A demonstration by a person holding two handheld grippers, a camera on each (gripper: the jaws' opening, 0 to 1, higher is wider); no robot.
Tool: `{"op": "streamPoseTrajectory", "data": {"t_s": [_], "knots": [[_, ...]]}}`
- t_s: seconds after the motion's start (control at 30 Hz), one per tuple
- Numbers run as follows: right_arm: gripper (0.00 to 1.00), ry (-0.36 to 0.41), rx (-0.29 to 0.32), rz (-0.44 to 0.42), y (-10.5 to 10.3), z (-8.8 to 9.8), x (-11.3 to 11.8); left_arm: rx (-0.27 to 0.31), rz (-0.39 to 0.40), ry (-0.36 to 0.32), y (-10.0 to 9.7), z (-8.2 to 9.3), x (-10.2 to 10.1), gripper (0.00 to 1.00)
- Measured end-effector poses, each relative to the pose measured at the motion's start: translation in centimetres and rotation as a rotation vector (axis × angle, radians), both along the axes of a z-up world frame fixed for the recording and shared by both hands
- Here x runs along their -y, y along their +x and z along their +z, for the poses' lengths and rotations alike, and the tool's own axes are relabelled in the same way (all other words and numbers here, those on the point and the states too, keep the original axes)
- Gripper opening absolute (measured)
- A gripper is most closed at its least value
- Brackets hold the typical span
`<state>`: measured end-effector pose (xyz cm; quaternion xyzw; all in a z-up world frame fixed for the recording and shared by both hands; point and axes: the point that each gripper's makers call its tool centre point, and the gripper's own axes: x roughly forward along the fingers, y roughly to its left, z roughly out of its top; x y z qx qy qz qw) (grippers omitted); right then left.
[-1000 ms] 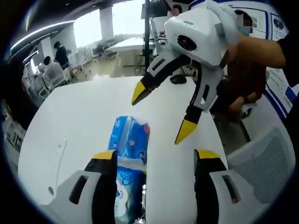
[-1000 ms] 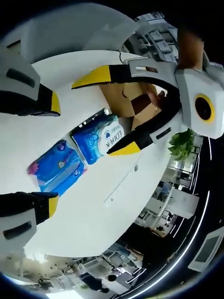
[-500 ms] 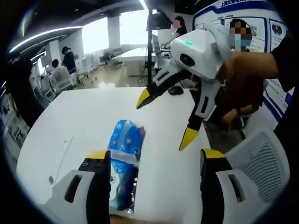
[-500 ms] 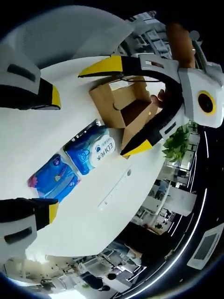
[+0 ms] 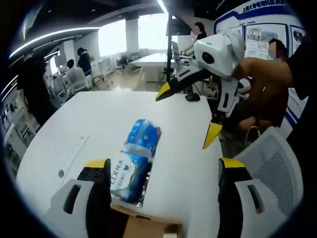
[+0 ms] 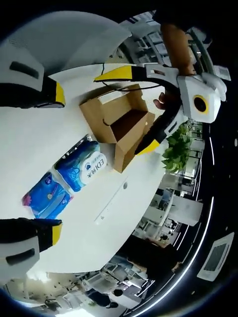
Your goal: Operate the shoe box by opening the lid, removing the specified soft item, and placing it in the target area until the item is outside and the box remains undamaged.
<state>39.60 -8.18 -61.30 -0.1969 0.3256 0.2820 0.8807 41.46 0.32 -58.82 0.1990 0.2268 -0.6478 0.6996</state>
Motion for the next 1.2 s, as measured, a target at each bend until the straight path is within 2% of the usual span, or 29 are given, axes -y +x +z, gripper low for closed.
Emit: {"op": "streamPoseTrajectory", "data": {"t_s": [0.27,0.5,1.2], "knots": [[0.95,0.001,0.003,0.028,-0.6,0.5,-1.9,0.0,0.06,0.0,0.6,-0.1,-3.9,0.9],[0.95,0.016,0.01,0.059,-0.9,0.9,-3.9,0.008,0.1,-0.005,0.9,0.0,-6.4,0.9],[0.93,0.037,0.007,0.19,-1.0,1.3,-11.5,0.005,0.204,0.002,2.1,-0.3,-14.2,0.87]]}}
